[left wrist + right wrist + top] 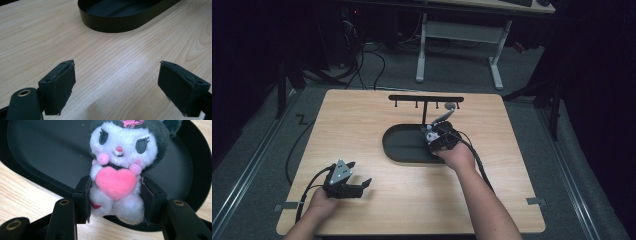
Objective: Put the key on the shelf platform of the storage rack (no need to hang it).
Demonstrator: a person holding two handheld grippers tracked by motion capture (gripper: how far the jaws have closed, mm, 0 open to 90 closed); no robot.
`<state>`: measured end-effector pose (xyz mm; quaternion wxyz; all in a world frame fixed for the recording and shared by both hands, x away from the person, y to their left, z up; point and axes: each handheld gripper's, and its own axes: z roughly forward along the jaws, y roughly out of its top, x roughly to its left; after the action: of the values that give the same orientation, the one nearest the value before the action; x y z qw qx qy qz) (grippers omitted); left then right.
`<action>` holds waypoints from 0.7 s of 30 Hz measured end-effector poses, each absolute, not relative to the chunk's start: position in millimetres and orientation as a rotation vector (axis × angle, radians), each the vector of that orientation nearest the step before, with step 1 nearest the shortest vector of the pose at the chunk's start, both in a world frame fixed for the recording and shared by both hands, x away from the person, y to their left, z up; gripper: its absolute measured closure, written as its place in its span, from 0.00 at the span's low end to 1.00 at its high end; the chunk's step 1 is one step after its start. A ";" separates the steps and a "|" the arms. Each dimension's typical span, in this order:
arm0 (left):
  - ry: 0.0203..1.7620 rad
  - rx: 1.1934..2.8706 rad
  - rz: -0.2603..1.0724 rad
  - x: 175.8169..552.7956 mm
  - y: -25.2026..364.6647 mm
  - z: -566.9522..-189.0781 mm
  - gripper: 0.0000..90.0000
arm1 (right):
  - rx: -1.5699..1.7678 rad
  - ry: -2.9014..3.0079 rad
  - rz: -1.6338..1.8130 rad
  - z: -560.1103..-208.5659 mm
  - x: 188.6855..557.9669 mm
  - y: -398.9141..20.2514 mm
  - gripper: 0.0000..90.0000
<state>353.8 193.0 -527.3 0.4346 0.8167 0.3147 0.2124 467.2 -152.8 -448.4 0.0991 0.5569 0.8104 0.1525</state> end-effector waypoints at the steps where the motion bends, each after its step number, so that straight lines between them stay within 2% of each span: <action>1: 0.784 2.033 0.529 353.8 193.0 -527.3 0.17 | 1.647 2.397 0.451 -448.4 467.2 -152.8 0.54; 21: 0.784 2.030 0.524 353.9 193.9 -527.0 0.17 | 1.641 2.389 0.416 -461.2 476.7 -144.6 0.51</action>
<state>353.9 193.9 -527.0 0.4364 0.8160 0.3153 0.2105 476.7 -144.6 -461.2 0.1065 0.5572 0.8113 0.1413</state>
